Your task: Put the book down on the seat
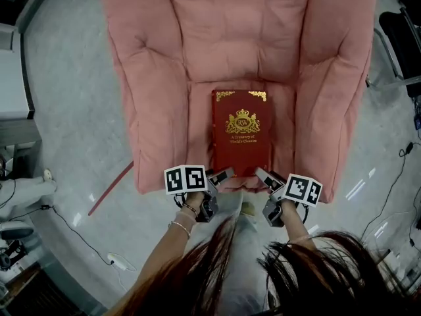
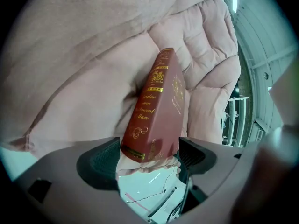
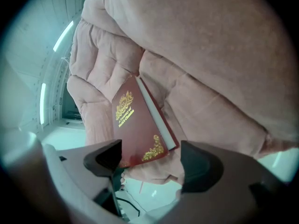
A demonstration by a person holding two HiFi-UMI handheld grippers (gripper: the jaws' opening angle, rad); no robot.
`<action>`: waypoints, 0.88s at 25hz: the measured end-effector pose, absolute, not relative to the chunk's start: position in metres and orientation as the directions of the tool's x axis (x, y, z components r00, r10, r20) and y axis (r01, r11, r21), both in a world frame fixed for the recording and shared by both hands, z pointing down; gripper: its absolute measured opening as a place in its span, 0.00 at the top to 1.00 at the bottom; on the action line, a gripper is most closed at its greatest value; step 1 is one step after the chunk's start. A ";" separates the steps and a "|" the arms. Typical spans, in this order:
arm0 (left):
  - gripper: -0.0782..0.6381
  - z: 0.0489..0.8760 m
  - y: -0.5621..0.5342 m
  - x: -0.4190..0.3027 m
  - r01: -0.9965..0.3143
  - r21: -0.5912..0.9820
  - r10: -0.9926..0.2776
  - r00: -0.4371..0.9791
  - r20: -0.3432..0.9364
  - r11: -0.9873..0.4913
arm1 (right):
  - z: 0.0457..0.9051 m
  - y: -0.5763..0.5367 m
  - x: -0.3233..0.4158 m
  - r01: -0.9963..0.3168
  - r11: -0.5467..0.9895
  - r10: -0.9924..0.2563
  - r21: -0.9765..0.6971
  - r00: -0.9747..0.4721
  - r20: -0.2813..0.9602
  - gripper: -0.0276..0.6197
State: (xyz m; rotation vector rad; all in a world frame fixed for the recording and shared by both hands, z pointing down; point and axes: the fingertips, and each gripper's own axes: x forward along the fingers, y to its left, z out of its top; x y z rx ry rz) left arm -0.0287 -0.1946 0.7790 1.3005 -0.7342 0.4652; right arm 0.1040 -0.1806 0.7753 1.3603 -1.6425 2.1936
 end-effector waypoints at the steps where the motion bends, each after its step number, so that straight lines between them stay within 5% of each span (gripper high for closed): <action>1: 0.36 0.779 -0.192 -0.029 -0.686 0.691 -0.092 0.692 0.716 0.225 | 0.775 -0.179 0.105 -0.534 -0.421 -0.421 -0.734 -0.601 0.679 0.37; 22: 0.40 0.757 -0.114 -0.020 -0.618 0.717 -0.127 0.723 0.679 0.322 | 0.742 -0.124 0.122 -0.546 -0.380 -0.428 -0.747 -0.612 0.665 0.37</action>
